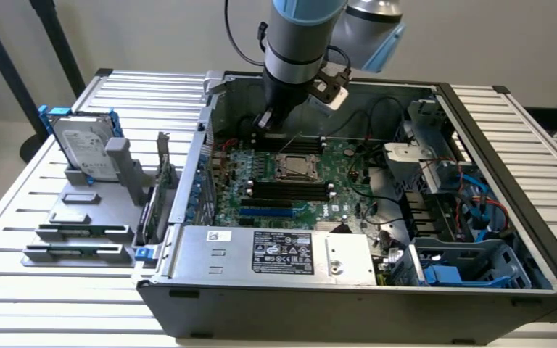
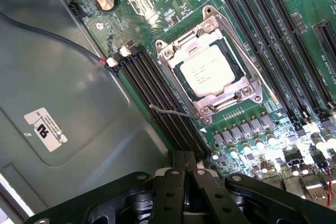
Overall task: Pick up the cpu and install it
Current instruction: 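Install the first cpu locking lever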
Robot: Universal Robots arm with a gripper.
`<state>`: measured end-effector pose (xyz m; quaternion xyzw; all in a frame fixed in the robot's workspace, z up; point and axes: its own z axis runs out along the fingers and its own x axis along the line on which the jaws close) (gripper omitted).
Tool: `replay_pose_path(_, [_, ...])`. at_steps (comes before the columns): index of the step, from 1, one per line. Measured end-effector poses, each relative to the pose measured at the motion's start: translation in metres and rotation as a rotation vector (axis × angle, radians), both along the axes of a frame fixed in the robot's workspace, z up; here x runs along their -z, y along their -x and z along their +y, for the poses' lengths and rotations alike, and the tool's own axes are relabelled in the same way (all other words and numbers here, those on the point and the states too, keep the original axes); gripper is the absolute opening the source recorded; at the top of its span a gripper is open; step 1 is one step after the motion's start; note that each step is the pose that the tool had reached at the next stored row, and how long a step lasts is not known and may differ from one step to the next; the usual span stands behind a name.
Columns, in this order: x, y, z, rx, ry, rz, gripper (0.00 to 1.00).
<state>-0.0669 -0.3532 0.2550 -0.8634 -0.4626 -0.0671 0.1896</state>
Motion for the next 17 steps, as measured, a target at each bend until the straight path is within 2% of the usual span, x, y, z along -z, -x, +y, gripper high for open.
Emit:
replay_pose_path(7, [0.0053, 0.000, -0.0001, 0.000, 0.0007, -0.0066, 0.11])
replay_pose_path(17, [0.0197, 0.000, -0.0001, 0.000, 0.0185, -0.0143, 0.11])
